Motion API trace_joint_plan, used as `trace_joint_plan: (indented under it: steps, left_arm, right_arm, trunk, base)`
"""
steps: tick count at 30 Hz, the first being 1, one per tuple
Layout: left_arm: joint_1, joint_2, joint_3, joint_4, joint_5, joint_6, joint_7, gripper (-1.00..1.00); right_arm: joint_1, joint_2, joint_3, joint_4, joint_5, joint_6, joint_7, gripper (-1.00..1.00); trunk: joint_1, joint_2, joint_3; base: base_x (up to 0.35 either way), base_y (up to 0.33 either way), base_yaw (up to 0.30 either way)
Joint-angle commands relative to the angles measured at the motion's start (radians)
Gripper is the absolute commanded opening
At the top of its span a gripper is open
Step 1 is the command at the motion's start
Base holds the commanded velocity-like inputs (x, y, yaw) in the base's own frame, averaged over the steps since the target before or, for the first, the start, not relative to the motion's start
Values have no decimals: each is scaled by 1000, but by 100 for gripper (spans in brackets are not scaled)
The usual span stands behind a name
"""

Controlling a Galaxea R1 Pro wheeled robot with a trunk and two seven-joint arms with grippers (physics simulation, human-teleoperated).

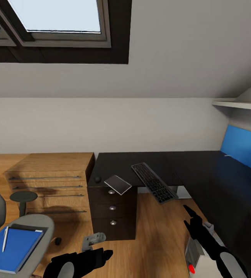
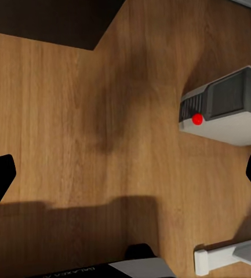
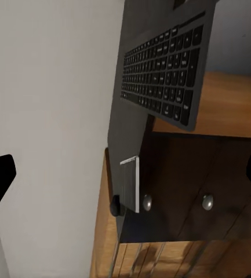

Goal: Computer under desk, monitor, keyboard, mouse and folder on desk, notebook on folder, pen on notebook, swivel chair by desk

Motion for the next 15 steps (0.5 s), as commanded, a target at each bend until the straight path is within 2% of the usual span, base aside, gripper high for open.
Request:
trace_joint_plan:
  steps: [1,15]
  left_arm:
    - [-1,0,0,-1,11,2,10,100]
    - [-1,0,0,5,9,2,13,100]
  right_arm:
    - [-1,0,-2,0,-7,7,1,100]
    - [-2,1,0,2,-7,6,-3,100]
  trunk:
    - [4,-8,-4]
    - [58,-106,-48]
  base:
    - [0,0,0]
    - [0,0,0]
